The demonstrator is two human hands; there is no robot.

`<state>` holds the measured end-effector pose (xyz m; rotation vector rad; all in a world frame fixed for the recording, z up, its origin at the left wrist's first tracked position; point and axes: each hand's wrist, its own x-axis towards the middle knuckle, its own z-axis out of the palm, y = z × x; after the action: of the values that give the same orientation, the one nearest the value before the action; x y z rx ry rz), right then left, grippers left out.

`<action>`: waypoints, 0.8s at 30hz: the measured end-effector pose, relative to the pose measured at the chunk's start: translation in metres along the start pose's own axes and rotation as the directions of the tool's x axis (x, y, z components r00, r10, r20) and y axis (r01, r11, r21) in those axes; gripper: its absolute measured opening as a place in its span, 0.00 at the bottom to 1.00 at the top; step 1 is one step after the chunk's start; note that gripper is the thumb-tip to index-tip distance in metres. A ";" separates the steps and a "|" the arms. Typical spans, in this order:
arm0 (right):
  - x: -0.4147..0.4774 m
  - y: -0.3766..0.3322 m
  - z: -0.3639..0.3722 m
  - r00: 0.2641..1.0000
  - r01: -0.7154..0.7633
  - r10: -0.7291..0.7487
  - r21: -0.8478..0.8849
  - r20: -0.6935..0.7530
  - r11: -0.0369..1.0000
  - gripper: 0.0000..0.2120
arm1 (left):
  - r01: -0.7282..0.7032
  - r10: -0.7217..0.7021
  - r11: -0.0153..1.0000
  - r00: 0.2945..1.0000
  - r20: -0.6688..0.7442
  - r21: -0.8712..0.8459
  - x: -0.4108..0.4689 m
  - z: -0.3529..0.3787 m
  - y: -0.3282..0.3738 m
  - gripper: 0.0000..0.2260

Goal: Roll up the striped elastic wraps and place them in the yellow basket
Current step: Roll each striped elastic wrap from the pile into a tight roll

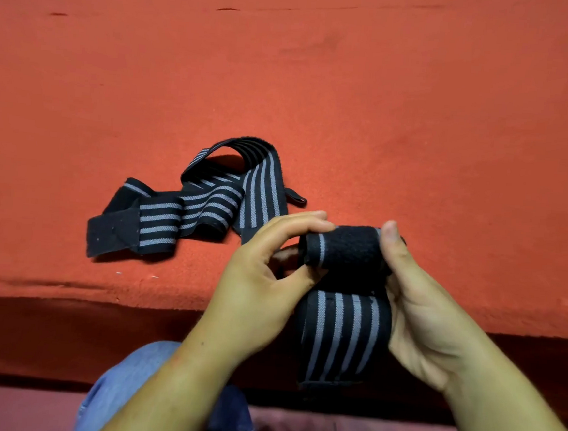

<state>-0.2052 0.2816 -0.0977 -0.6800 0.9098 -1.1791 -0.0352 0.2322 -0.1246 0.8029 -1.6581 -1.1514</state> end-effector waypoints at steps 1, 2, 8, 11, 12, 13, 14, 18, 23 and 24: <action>0.000 0.000 0.001 1.000 0.011 -0.011 -0.003 -0.007 1.000 0.20 | -0.002 0.002 1.000 1.000 0.011 -0.008 0.000 0.000 -0.001 0.20; 0.000 -0.001 0.001 0.999 0.028 -0.028 0.002 -0.018 1.000 0.19 | 0.001 -0.001 1.000 1.000 0.022 -0.025 0.000 0.000 -0.002 0.20; 0.005 0.002 -0.008 0.979 0.150 -0.138 0.071 -0.150 0.986 0.15 | 0.153 -0.156 0.979 0.988 -0.008 -0.137 0.000 0.001 -0.007 0.23; 0.007 0.001 -0.013 0.961 0.186 -0.172 0.049 -0.215 0.981 0.20 | 0.257 -0.254 0.959 0.966 0.042 -0.120 -0.002 0.002 -0.006 0.23; 0.008 0.001 -0.014 0.954 0.205 -0.191 0.042 -0.230 0.978 0.21 | 0.297 -0.289 0.946 0.954 0.077 -0.129 -0.002 0.003 -0.006 0.22; 0.007 0.000 -0.015 0.948 0.223 -0.209 0.033 -0.239 0.974 0.21 | 0.334 -0.318 0.932 0.940 0.125 -0.140 -0.003 0.003 -0.005 0.22; 0.007 -0.001 -0.015 0.945 0.237 -0.226 0.022 -0.239 0.971 0.21 | 0.361 -0.335 0.921 0.925 0.177 -0.144 -0.004 0.003 -0.006 0.22; 0.007 0.000 -0.017 0.936 0.279 -0.277 -0.023 -0.219 0.960 0.22 | 0.386 -0.342 0.919 0.885 0.317 -0.086 -0.005 0.003 -0.002 0.20; 0.009 0.002 -0.020 0.939 0.297 -0.299 -0.038 -0.168 0.954 0.25 | 0.370 -0.333 0.926 0.891 0.309 -0.069 -0.005 0.001 -0.003 0.17; 0.009 0.002 -0.019 0.943 0.292 -0.293 -0.035 -0.160 0.956 0.26 | 0.366 -0.332 0.928 0.893 0.305 -0.063 -0.005 0.002 -0.003 0.16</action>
<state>-0.2201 0.2735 -0.1108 -0.7532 0.9745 -1.5138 -0.0351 0.2359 -0.1290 0.9144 -1.7004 -1.6742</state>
